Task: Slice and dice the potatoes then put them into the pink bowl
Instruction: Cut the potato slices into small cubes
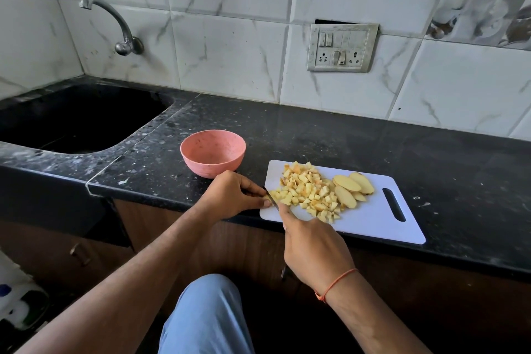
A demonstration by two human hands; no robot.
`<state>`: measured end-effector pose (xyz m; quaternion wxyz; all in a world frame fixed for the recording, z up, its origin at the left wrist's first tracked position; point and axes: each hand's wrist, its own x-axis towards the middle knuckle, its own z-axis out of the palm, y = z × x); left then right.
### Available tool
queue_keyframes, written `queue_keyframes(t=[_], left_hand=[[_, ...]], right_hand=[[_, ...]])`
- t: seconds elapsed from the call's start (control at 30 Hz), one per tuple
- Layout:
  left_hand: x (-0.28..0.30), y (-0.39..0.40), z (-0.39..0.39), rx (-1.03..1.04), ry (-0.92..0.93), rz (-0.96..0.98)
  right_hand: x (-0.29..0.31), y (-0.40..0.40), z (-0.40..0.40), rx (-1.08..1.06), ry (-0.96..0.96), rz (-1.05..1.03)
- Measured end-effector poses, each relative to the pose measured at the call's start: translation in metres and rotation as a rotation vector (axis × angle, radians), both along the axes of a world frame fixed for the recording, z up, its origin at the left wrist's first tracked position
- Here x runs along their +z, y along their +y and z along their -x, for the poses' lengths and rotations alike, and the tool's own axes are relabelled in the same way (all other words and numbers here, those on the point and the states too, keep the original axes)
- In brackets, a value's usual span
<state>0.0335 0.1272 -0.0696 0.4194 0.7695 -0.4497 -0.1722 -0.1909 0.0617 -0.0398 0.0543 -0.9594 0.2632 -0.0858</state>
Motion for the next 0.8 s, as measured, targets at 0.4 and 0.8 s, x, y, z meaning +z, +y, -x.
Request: queue_keyframes(t=[0.4,0.8], left_hand=[[0.000,-0.002,-0.002,0.007,0.001,-0.032],[0.000,-0.005,-0.004,-0.027,0.000,-0.072]], right_hand=[[-0.010,-0.014,0.057,-0.046,-0.036,-0.065],[-0.007,-0.063,0.053,-0.104,-0.342,-0.321]])
